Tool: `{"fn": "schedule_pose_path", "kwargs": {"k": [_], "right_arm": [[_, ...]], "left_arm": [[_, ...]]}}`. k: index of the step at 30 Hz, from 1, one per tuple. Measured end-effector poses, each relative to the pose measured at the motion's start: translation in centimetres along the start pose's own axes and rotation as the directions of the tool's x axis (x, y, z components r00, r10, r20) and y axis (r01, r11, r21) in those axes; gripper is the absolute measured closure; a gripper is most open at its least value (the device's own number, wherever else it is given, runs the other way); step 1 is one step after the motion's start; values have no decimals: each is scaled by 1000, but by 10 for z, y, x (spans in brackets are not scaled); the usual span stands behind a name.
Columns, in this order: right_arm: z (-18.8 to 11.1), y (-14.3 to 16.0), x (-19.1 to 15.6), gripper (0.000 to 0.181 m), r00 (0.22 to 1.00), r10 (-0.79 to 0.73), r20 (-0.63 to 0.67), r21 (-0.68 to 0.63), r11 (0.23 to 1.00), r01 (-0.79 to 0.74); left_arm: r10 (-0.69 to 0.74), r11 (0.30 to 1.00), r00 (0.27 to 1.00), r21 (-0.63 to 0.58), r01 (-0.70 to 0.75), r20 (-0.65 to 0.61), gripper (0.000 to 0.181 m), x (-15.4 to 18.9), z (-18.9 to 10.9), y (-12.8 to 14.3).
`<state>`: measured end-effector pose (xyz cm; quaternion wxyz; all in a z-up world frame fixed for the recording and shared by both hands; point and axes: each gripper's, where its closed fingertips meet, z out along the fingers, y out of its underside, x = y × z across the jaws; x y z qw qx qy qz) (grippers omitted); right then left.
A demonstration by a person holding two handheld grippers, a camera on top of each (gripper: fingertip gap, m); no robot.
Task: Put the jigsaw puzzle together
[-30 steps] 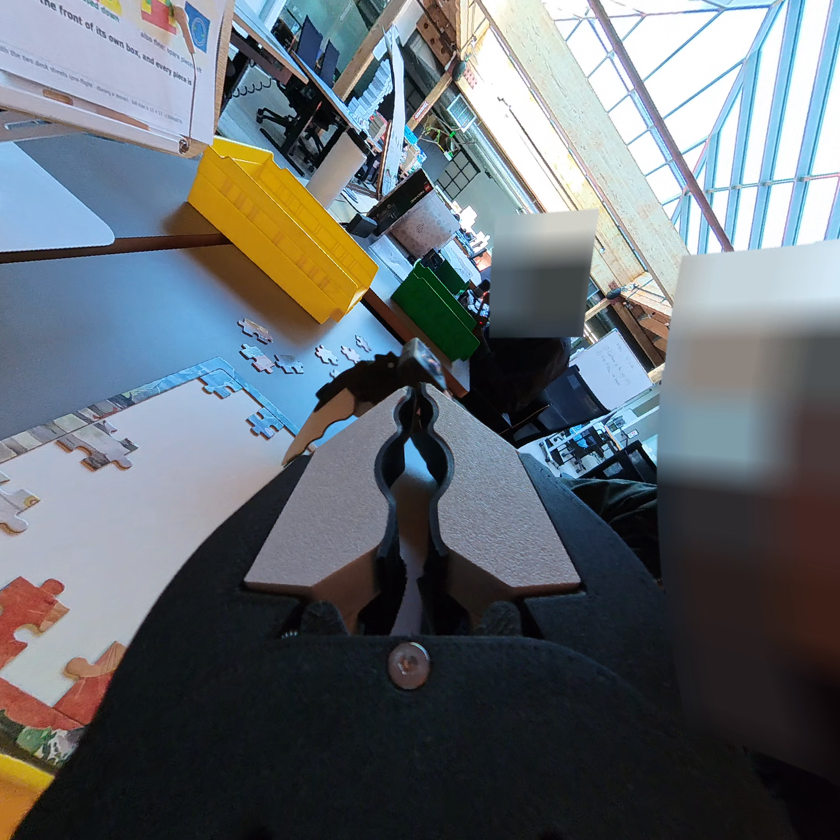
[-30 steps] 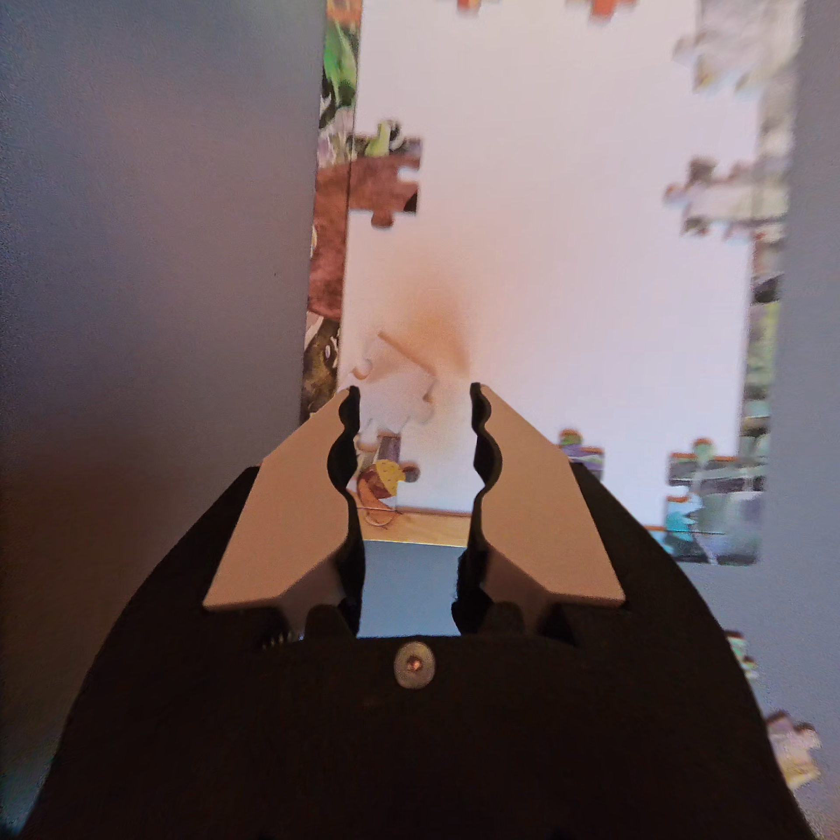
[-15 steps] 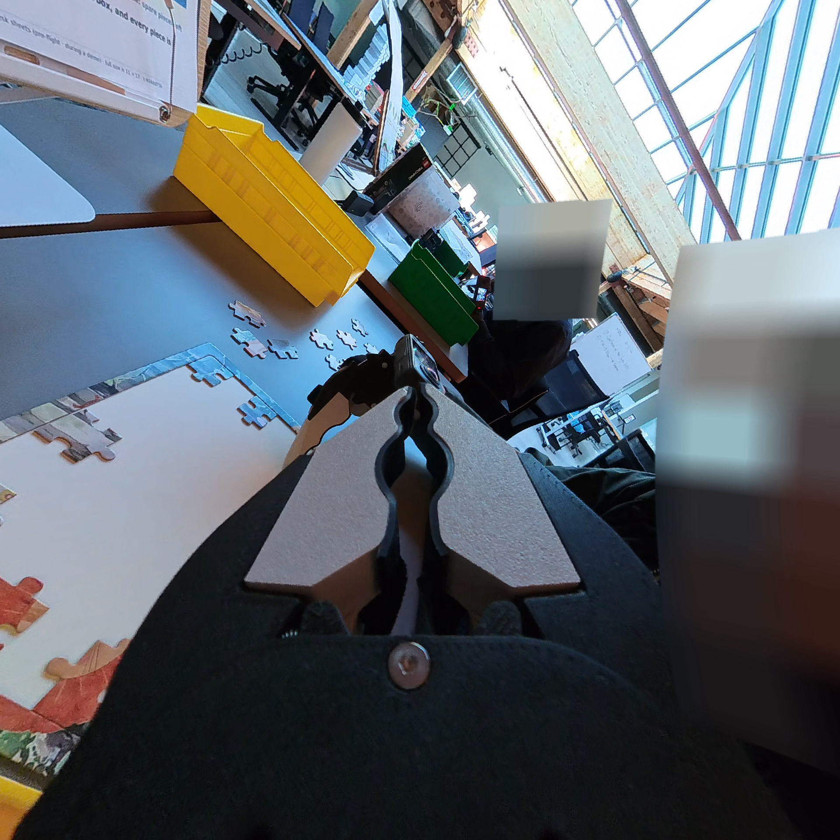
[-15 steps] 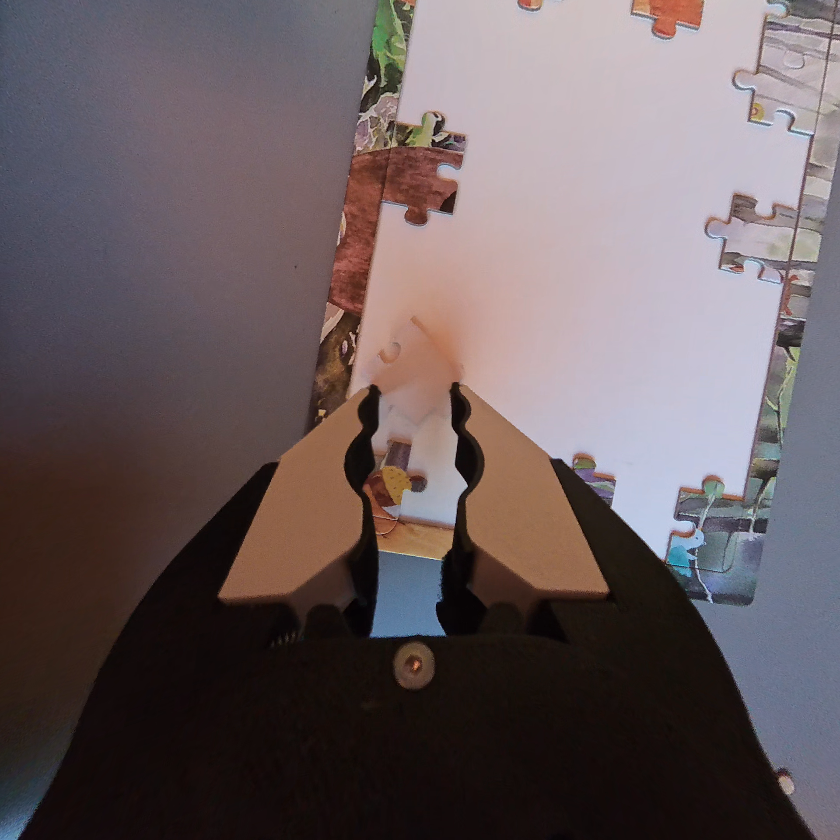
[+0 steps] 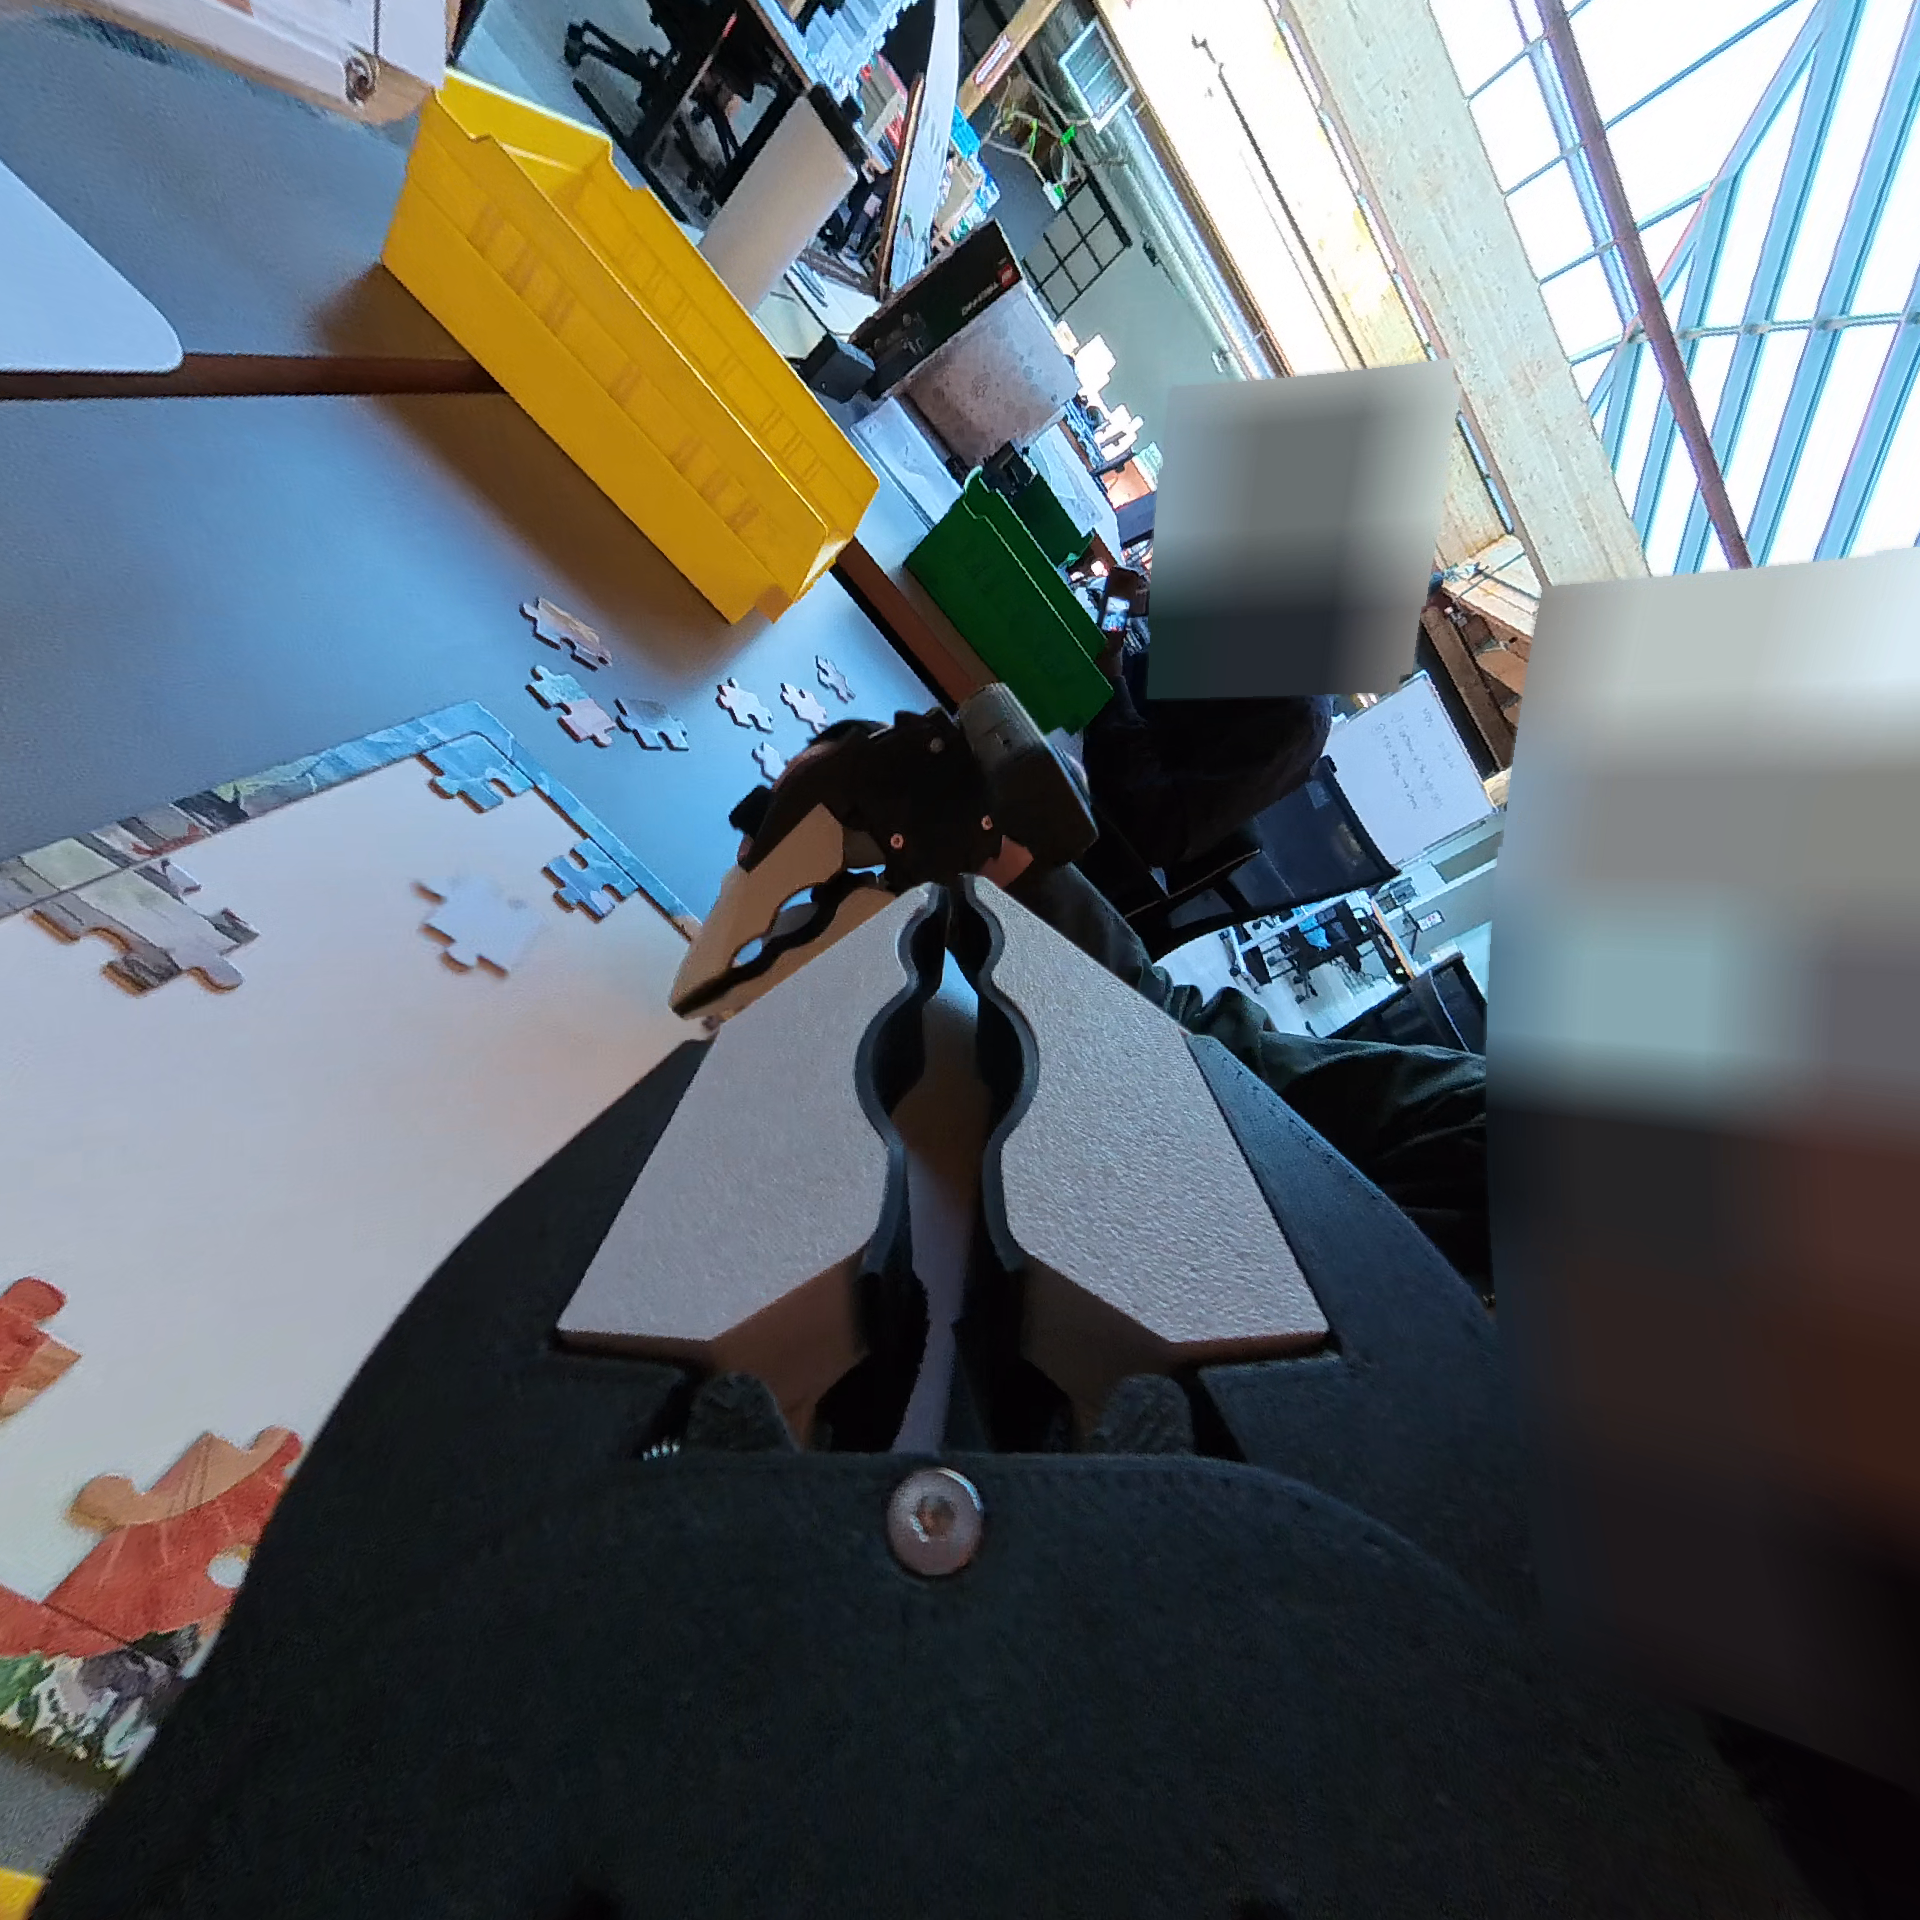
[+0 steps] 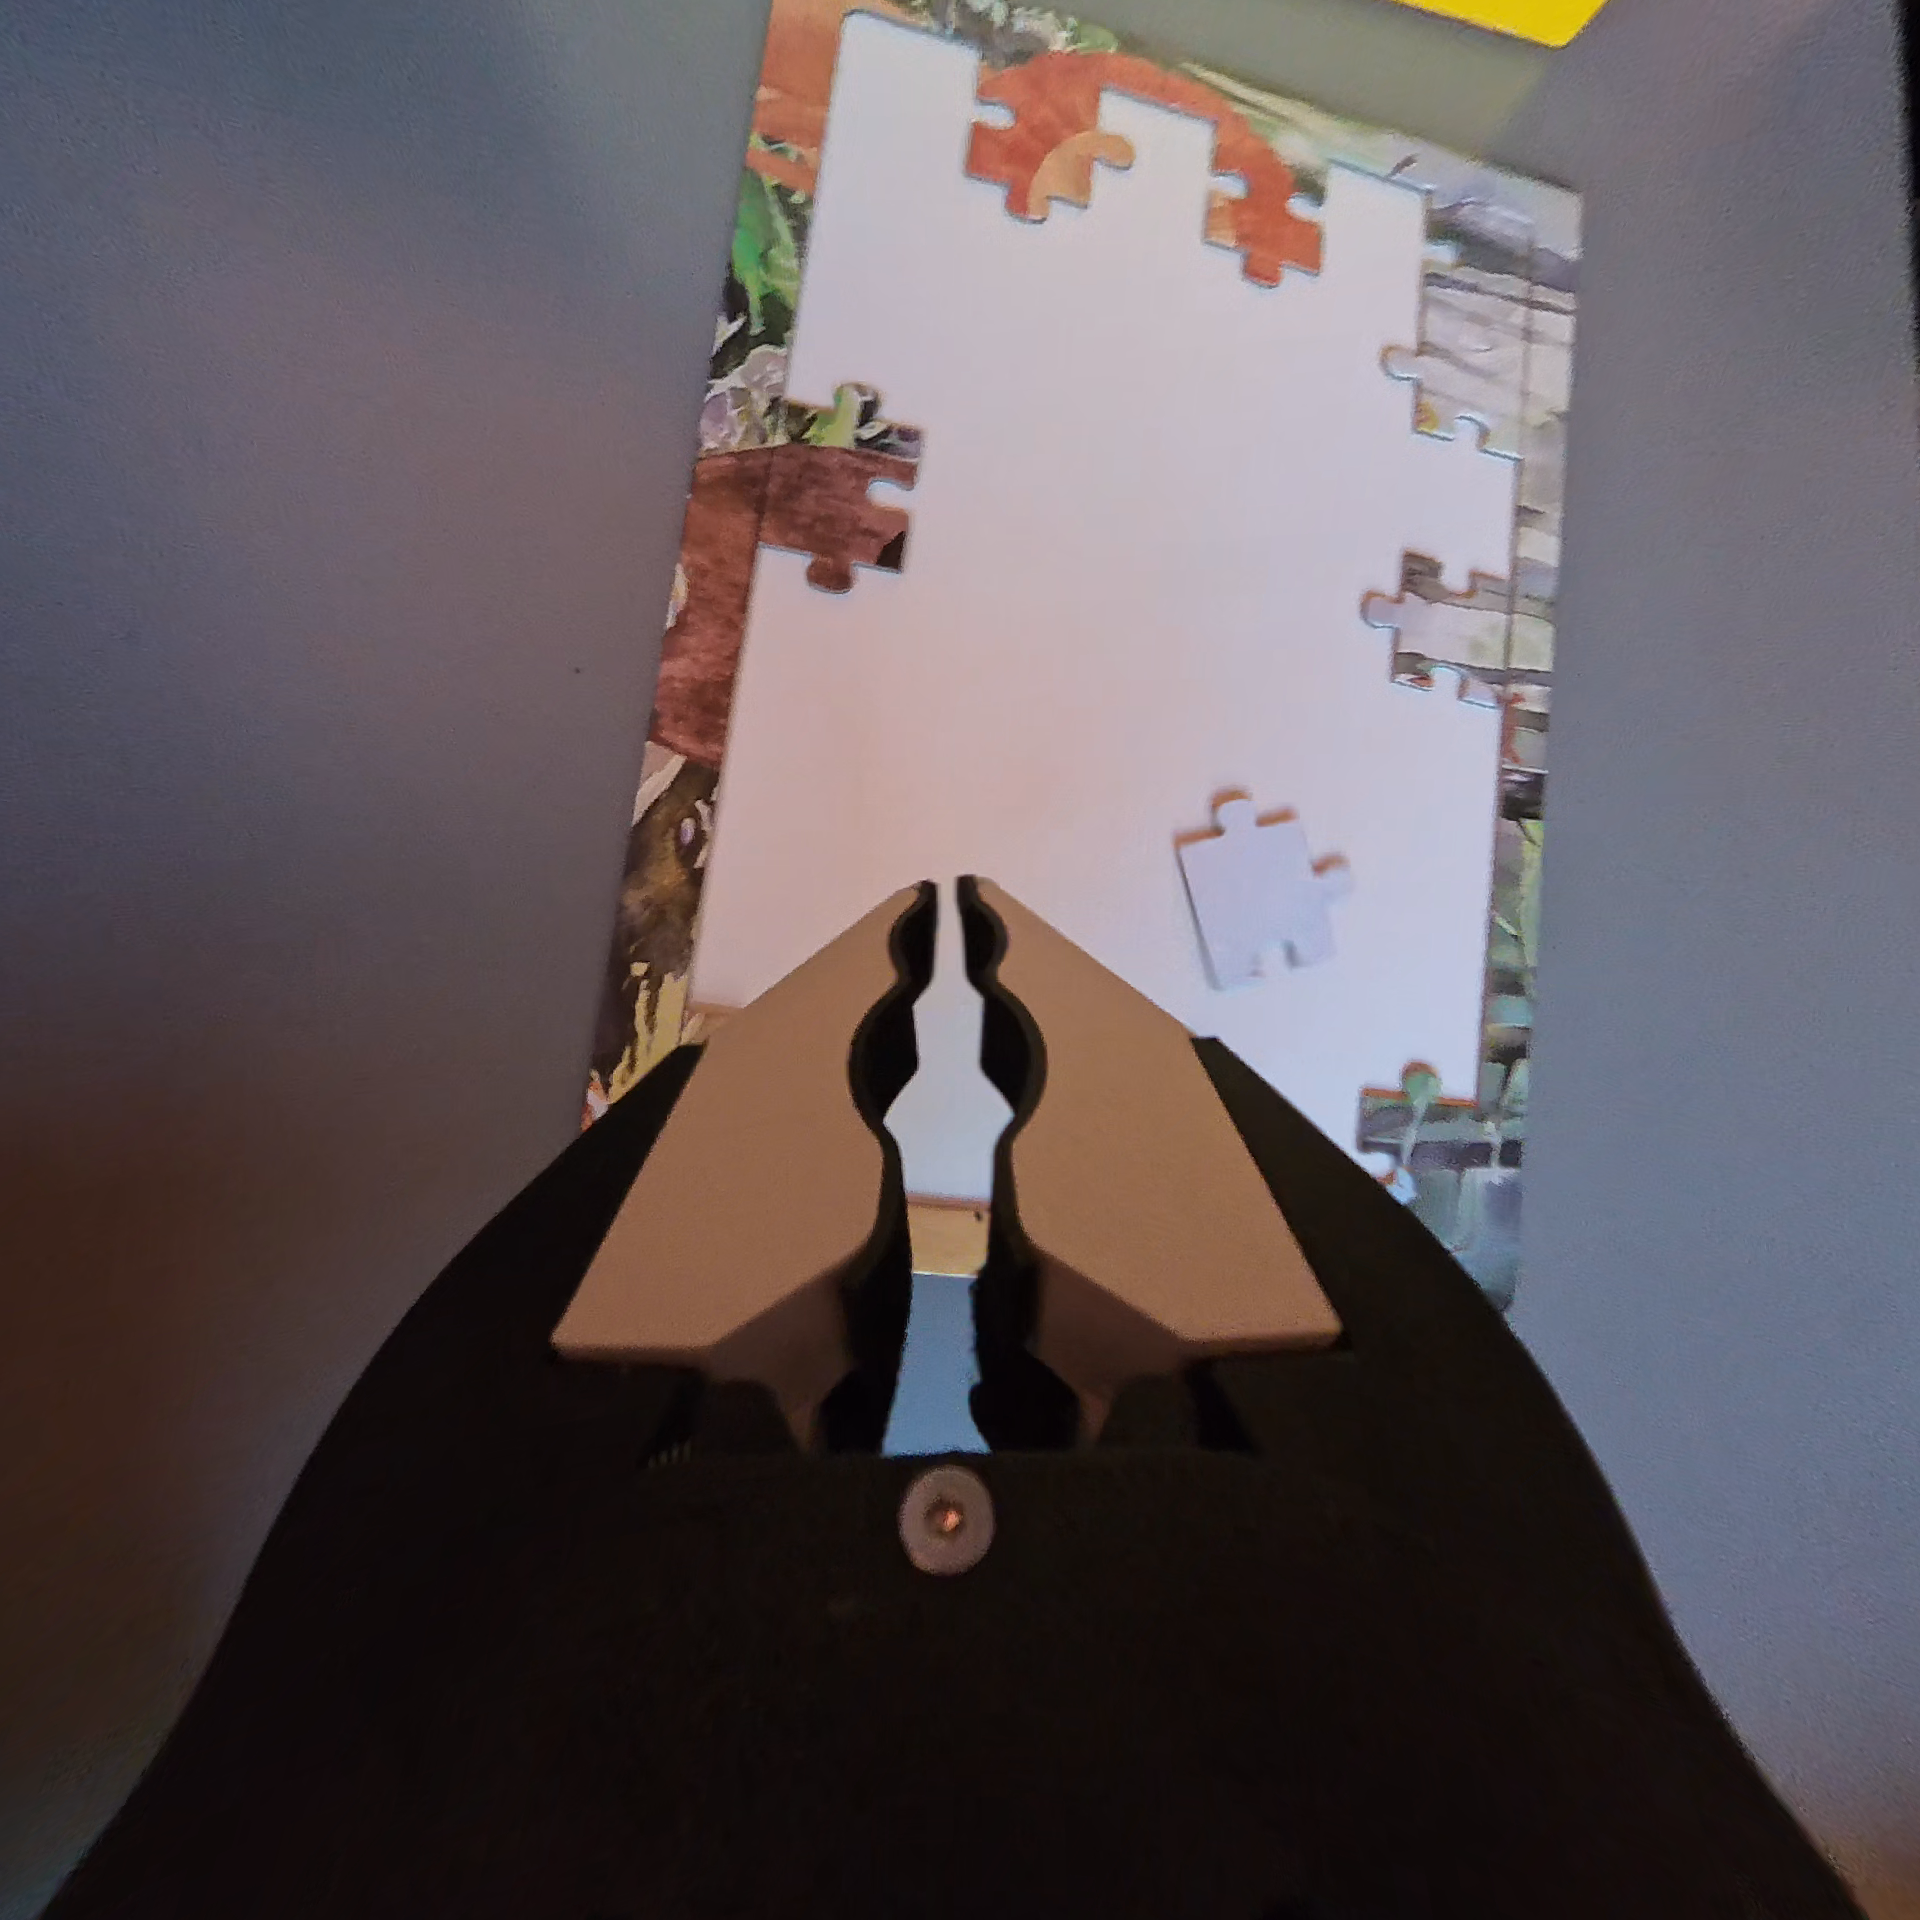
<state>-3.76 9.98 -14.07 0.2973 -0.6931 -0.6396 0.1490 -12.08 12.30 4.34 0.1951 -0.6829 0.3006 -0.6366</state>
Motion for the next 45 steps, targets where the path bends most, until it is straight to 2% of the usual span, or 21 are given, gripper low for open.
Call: {"fn": "schedule_pose_path", "kwargs": {"k": [2,6,8,10,15,19,21,29,31,33,38,45], "right_arm": [[-1,2,15,163,997,40,-68,12,999,-39],[1,15,59,146,938,258,-230,46,966,-255],[4,16,73,135,898,366,-244,105,931,-351],[9,16,79,133,874,422,-242,122,907,-404],[23,23,85,132,873,407,-267,75,912,-402],[27,23,88,132,847,483,-223,103,875,-472],[29,23,85,139,852,483,-200,101,875,-473],[29,23,84,149,865,460,-202,95,888,-450],[28,23,83,148,875,437,-206,78,899,-431],[25,19,85,139,884,412,-222,90,911,-402],[32,18,83,133,896,407,-180,91,914,-396],[26,16,88,130,910,392,-134,137,917,-374]], "left_arm": [[-6,1000,1000,-11,6,-4,181,0,2,2],[2,1000,1000,-18,-2,2,181,0,3,3],[3,1000,1000,-17,-2,5,181,0,4,2],[1,1000,1000,-21,-1,4,181,0,5,3],[1,999,1000,-34,0,11,181,-1,8,5],[-4,999,1000,-39,5,13,181,-3,9,6],[-6,999,1000,-39,7,14,181,-3,9,6],[-4,999,1000,-40,5,21,181,-3,8,6],[-5,999,1000,-40,6,21,181,-3,8,6],[-5,999,1000,-38,6,20,181,-3,7,6],[-8,999,1000,-31,9,19,181,-3,5,5],[-6,999,1000,-32,6,19,181,-2,6,5]]}}
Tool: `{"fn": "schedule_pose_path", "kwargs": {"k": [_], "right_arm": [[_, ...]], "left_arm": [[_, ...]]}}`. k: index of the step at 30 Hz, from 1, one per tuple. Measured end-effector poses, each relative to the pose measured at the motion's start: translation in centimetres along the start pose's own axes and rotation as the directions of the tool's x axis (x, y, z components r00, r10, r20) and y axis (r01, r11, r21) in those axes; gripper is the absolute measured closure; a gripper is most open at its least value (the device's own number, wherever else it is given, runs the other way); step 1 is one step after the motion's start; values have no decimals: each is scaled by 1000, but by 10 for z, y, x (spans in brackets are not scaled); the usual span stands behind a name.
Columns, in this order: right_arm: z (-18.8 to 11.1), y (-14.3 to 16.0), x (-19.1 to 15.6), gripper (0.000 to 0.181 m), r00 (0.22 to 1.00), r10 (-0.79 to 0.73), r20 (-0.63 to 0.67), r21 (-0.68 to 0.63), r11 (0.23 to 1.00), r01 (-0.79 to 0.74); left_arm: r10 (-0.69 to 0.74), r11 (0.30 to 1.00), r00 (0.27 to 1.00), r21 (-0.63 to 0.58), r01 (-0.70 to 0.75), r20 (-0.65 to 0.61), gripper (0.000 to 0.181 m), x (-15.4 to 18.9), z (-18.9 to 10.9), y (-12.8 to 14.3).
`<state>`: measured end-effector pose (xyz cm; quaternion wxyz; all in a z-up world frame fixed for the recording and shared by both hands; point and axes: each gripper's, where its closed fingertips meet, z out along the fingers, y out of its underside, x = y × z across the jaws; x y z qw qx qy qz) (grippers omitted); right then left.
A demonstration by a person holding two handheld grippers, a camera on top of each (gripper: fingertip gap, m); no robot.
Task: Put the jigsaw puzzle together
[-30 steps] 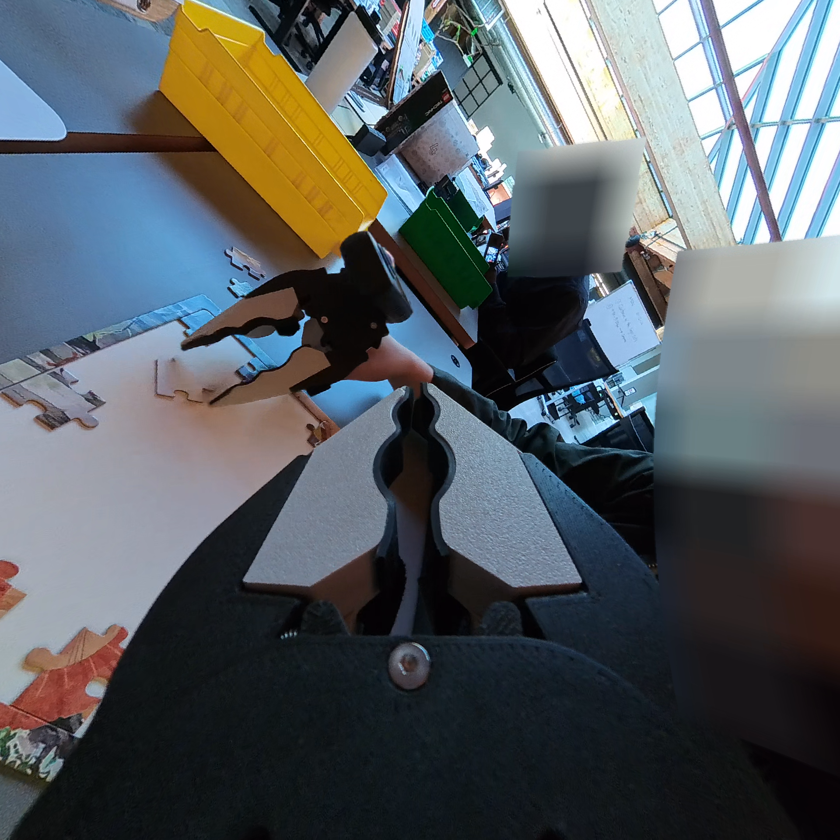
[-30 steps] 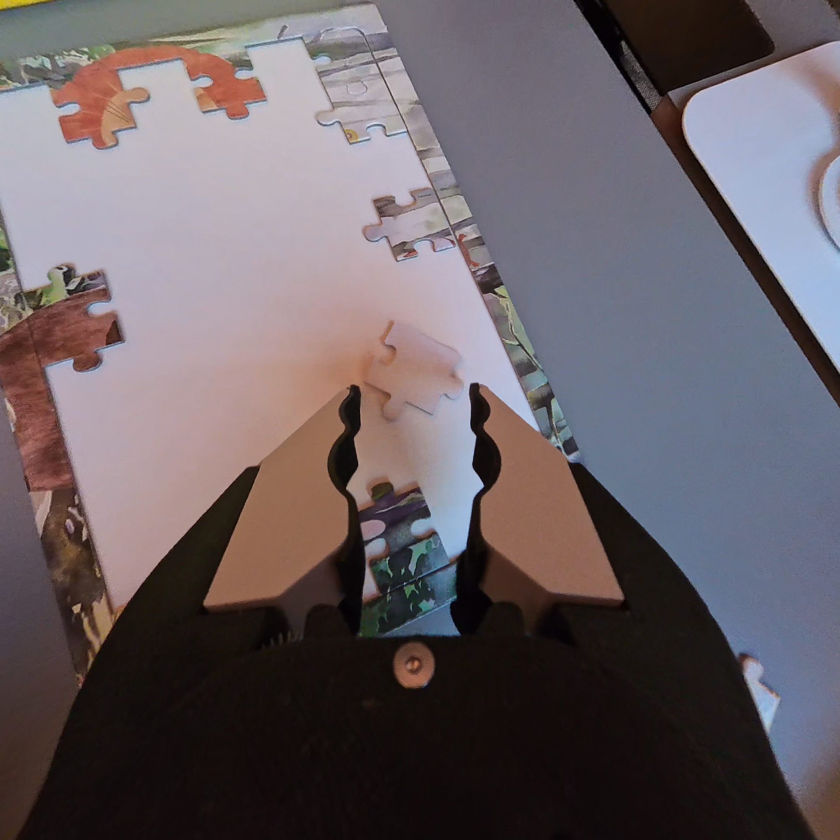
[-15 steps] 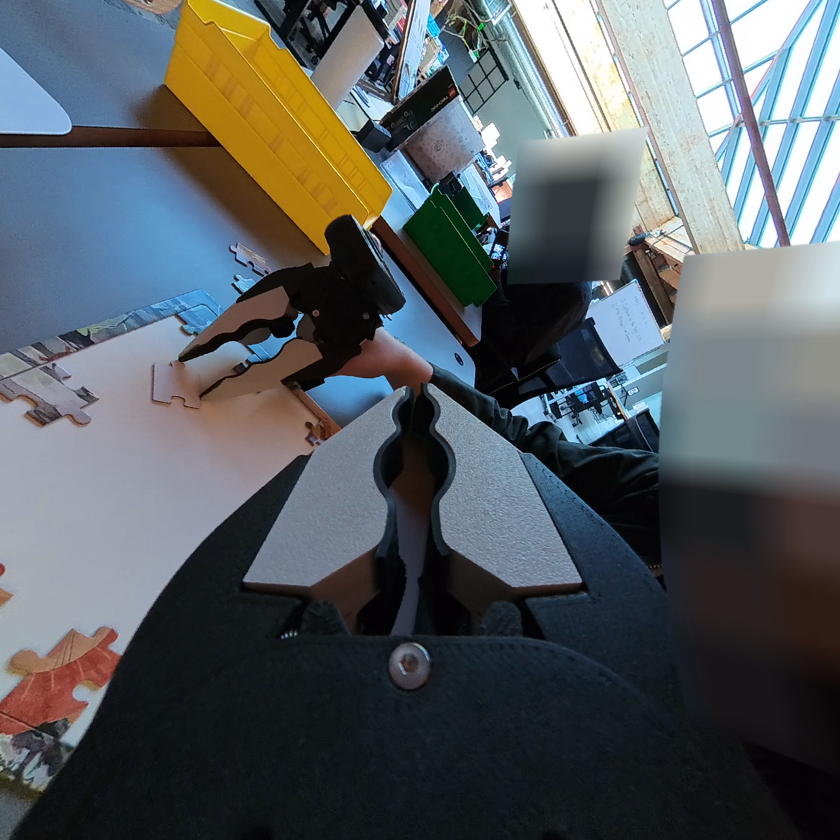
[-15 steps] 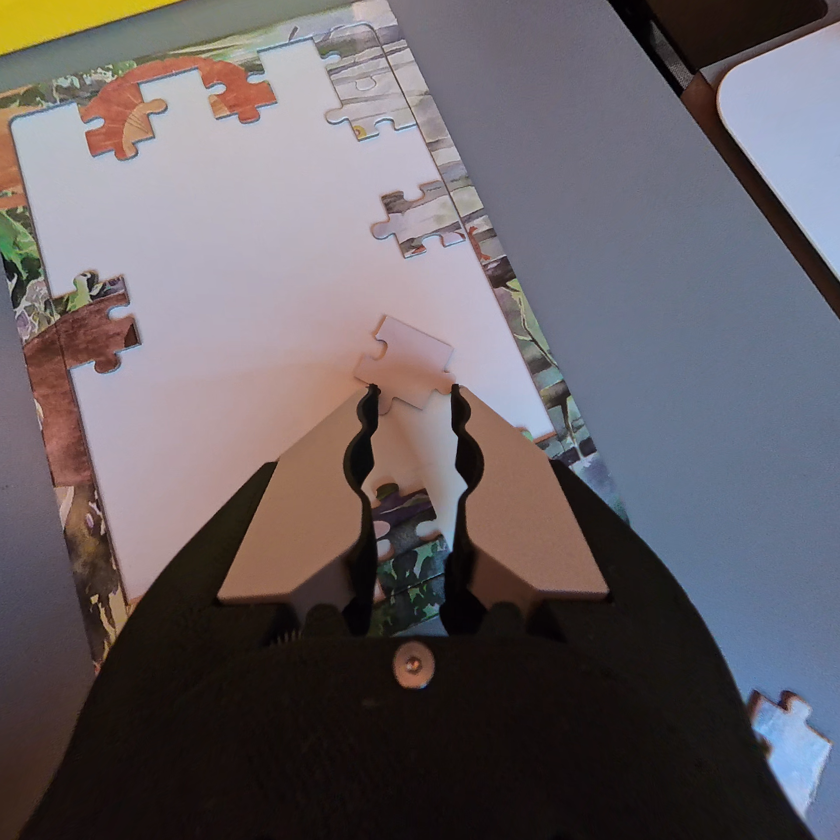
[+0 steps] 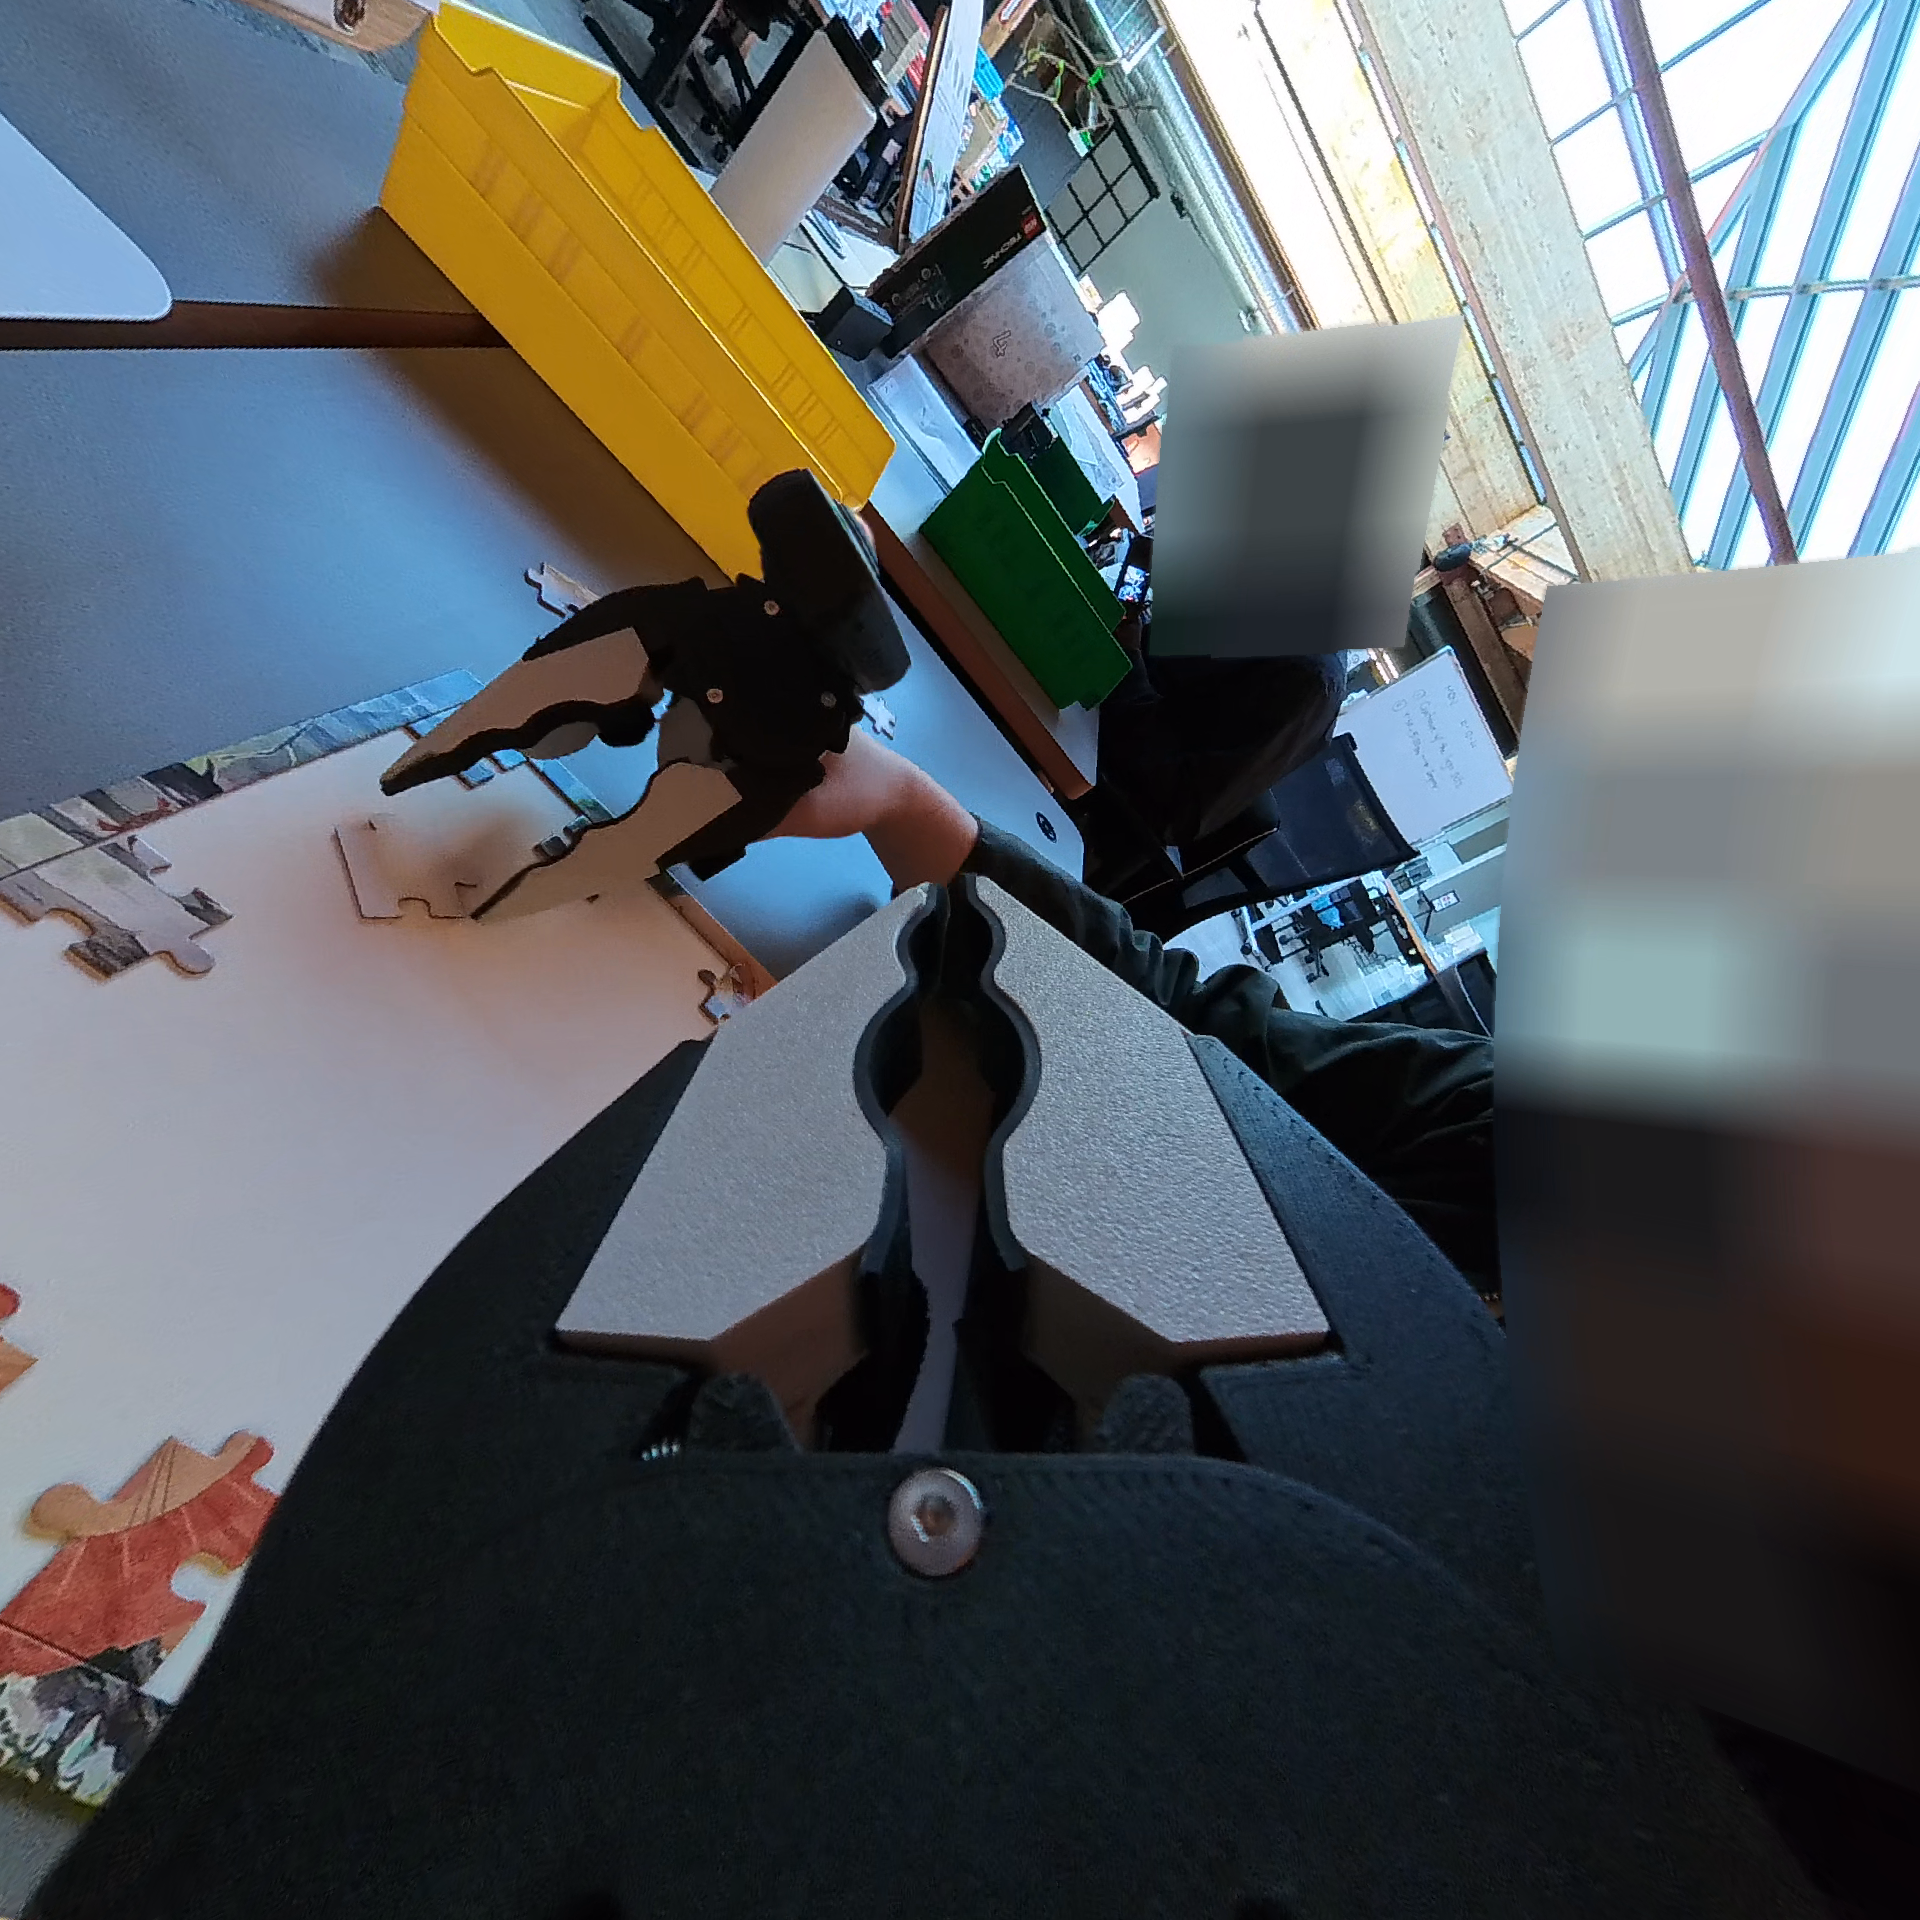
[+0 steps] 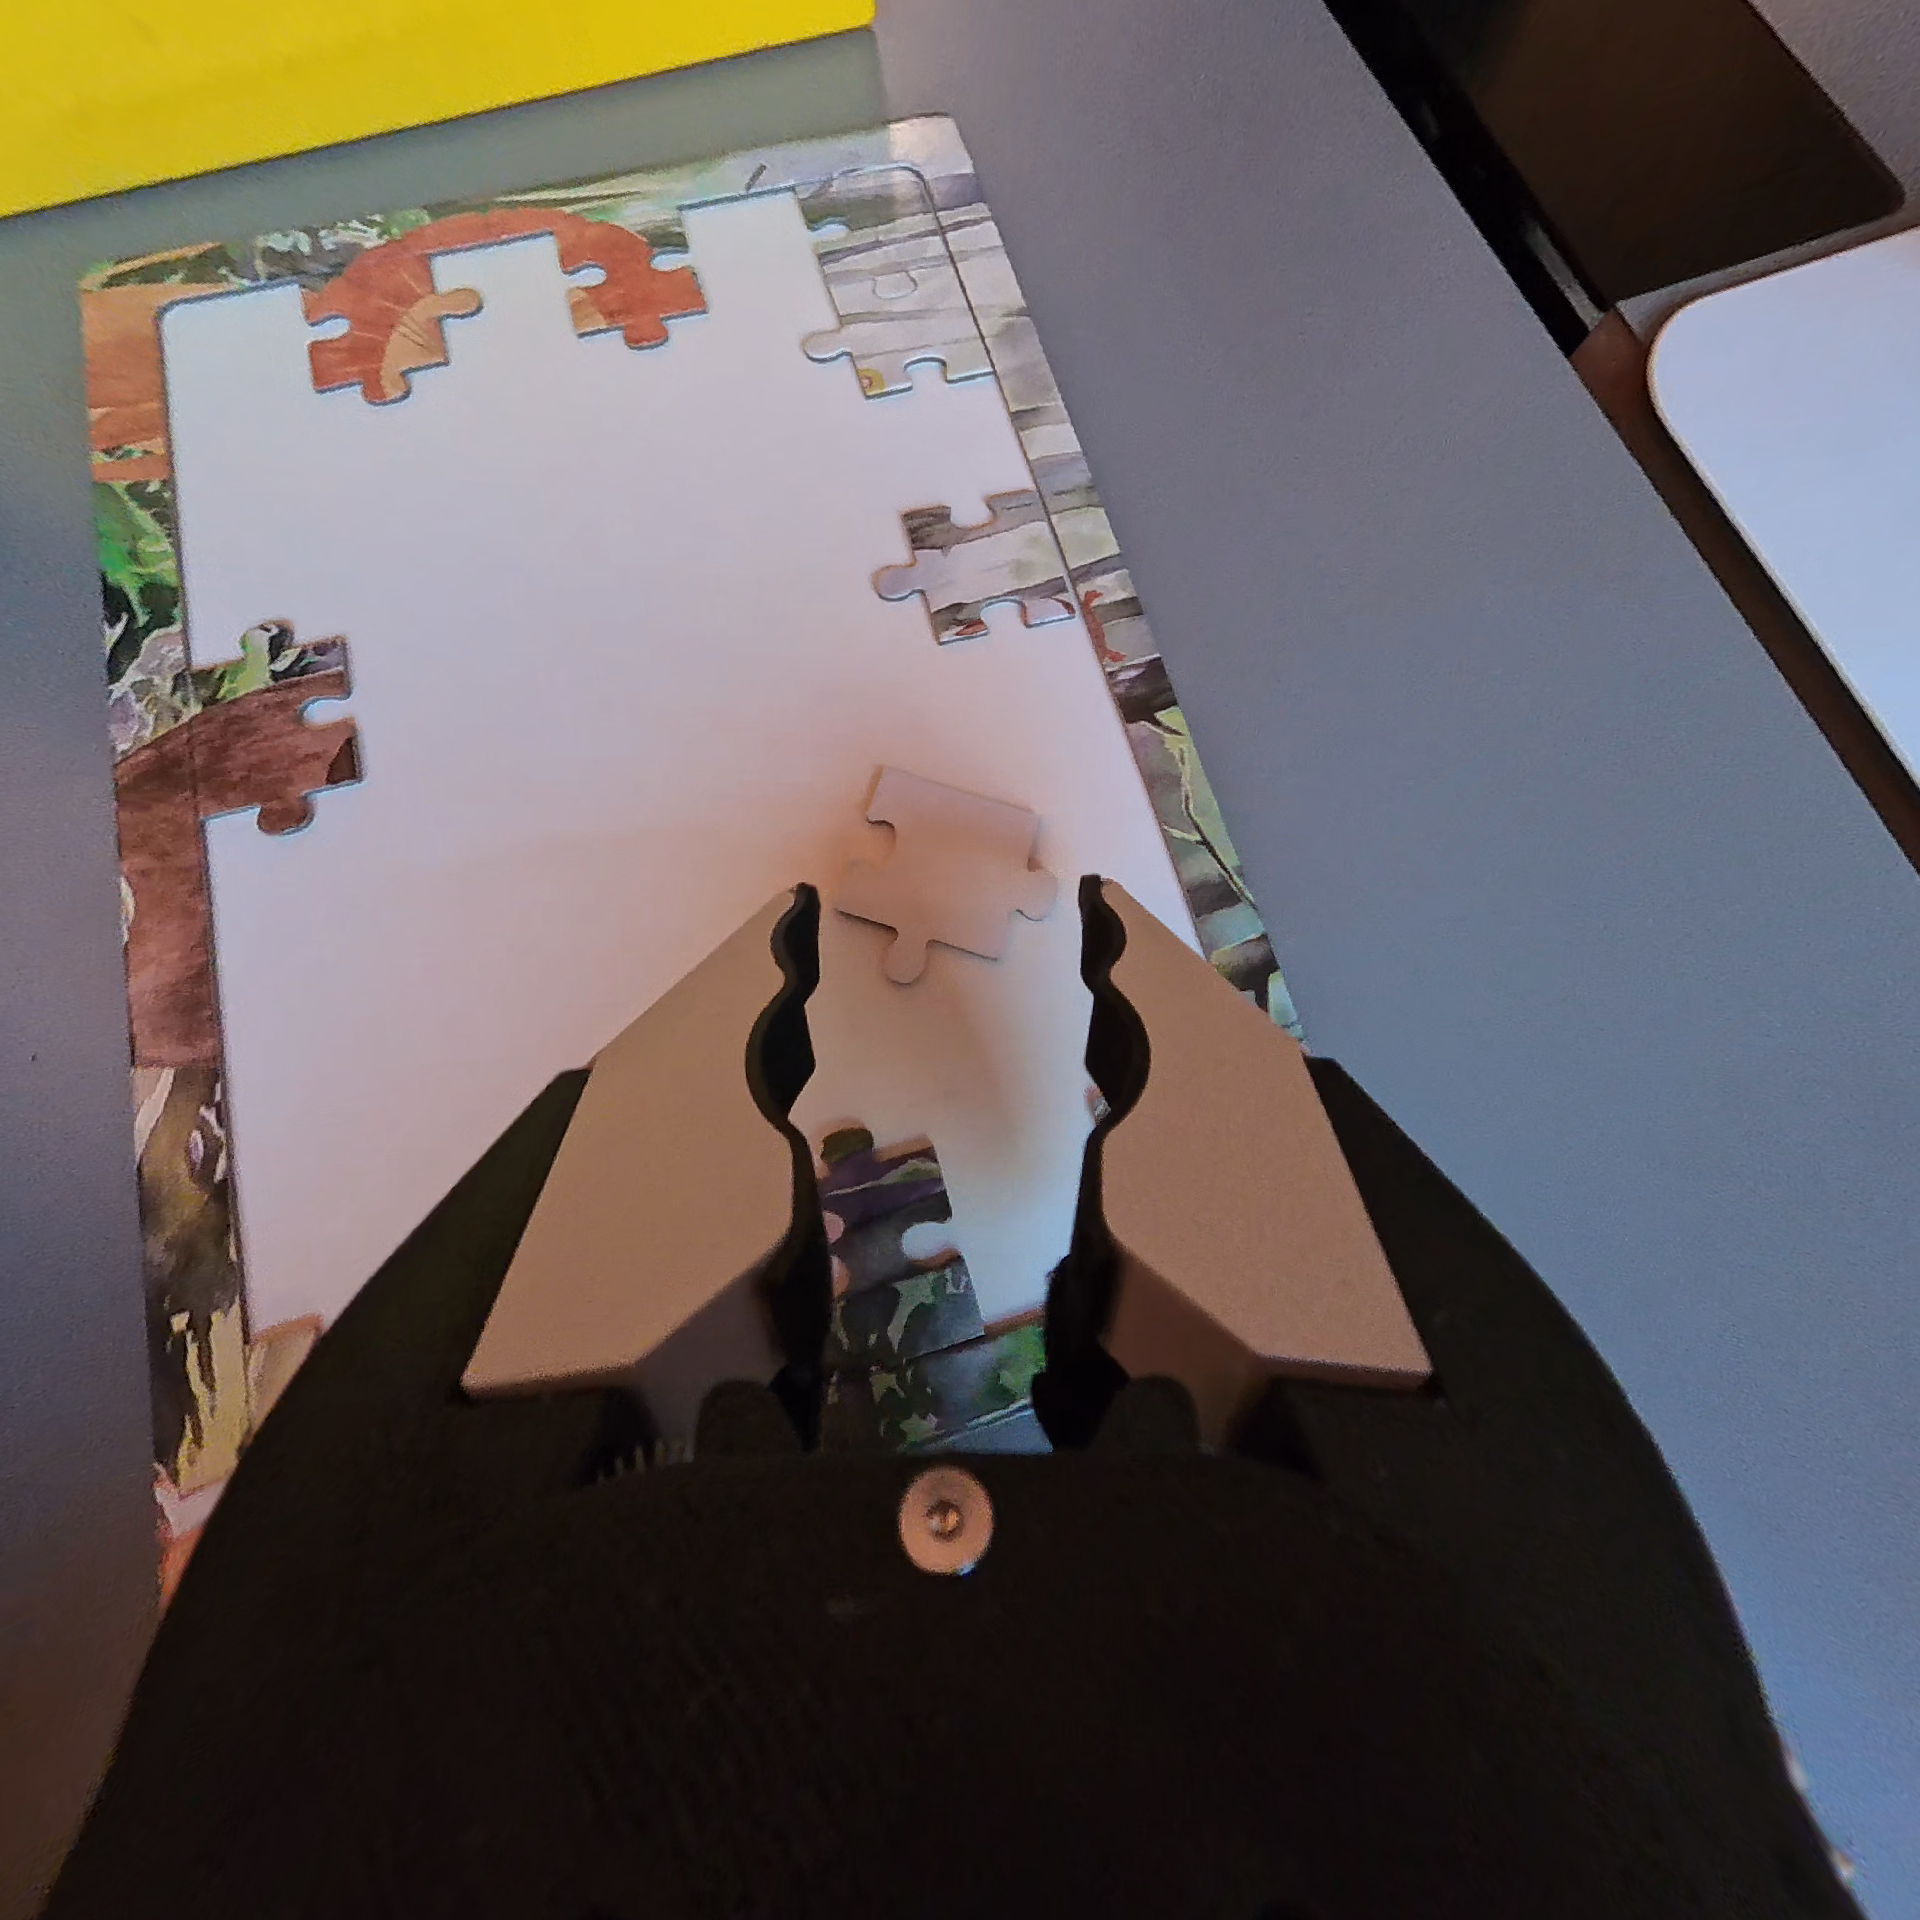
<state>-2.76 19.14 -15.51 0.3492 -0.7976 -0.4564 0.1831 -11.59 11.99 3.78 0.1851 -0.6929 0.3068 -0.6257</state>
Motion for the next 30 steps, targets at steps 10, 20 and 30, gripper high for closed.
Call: {"fn": "schedule_pose_path", "kwargs": {"k": [10,20,30], "right_arm": [[5,7,-4,129,980,-114,163,-97,987,131],[5,6,-1,147,978,-147,148,-72,985,159],[-4,2,-6,148,960,-260,103,-80,960,268]], "left_arm": [[1,1000,1000,-5,-1,1,181,0,-1,1],[2,1000,1000,10,-2,-5,181,1,-6,-2],[3,1000,1000,12,-3,-28,181,5,-4,-2]]}}
